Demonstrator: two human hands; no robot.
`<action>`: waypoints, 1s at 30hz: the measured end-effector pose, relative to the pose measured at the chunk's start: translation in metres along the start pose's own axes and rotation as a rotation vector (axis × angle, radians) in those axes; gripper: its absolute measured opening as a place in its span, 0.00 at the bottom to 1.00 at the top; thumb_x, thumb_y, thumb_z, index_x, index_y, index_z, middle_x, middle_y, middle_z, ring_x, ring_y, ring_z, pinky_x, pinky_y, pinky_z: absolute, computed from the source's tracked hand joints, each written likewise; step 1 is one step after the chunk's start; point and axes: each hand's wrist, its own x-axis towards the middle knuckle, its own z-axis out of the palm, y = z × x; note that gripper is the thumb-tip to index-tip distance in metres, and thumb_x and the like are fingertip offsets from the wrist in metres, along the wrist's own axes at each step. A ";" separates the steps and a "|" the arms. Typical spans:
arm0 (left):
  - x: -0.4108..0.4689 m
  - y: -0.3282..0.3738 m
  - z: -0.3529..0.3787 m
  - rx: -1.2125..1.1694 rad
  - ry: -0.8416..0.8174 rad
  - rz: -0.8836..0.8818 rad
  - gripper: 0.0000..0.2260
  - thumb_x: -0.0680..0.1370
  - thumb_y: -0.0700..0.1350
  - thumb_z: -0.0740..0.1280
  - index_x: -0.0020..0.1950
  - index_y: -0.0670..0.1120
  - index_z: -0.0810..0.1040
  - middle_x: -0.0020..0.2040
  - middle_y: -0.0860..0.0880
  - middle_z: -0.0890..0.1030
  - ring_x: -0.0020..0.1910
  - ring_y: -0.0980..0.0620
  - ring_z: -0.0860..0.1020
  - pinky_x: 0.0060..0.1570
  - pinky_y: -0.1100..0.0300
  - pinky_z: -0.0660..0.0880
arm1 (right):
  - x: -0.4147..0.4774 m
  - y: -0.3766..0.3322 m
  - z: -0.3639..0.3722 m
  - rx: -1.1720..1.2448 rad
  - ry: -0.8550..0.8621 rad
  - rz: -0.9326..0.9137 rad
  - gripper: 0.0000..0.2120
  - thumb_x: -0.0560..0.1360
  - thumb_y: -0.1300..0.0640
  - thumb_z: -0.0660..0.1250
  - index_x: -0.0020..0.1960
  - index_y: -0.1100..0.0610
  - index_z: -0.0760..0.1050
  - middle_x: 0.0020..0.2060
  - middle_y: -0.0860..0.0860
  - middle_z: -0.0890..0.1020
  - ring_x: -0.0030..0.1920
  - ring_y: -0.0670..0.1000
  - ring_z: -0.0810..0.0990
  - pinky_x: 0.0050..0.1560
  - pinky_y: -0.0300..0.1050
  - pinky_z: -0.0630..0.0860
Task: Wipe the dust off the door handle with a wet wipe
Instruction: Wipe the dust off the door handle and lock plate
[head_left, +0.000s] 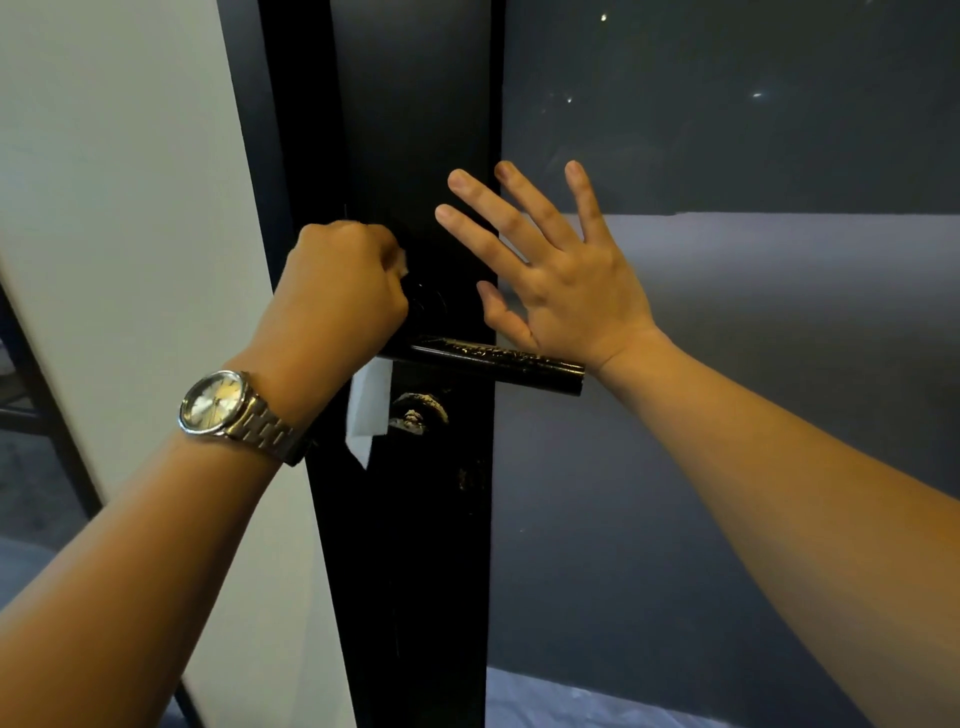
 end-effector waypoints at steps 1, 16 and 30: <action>-0.002 0.001 -0.001 -0.013 0.019 0.048 0.11 0.78 0.40 0.59 0.55 0.38 0.78 0.49 0.41 0.78 0.41 0.51 0.71 0.43 0.64 0.65 | 0.000 0.000 0.000 -0.001 -0.001 -0.001 0.24 0.79 0.48 0.54 0.74 0.53 0.64 0.72 0.53 0.67 0.72 0.57 0.66 0.69 0.64 0.58; -0.006 -0.009 -0.001 -0.126 0.108 -0.033 0.10 0.77 0.43 0.62 0.54 0.41 0.80 0.44 0.48 0.79 0.38 0.53 0.74 0.35 0.74 0.65 | 0.000 0.001 -0.001 -0.006 0.009 0.002 0.24 0.78 0.49 0.55 0.73 0.53 0.64 0.72 0.53 0.67 0.71 0.57 0.66 0.69 0.65 0.58; -0.018 -0.012 0.018 -0.784 -0.097 -0.757 0.06 0.74 0.40 0.59 0.45 0.39 0.74 0.42 0.41 0.73 0.44 0.42 0.74 0.51 0.45 0.75 | 0.000 0.000 -0.001 -0.010 0.010 0.000 0.25 0.78 0.49 0.55 0.74 0.53 0.64 0.72 0.53 0.67 0.71 0.57 0.66 0.68 0.65 0.58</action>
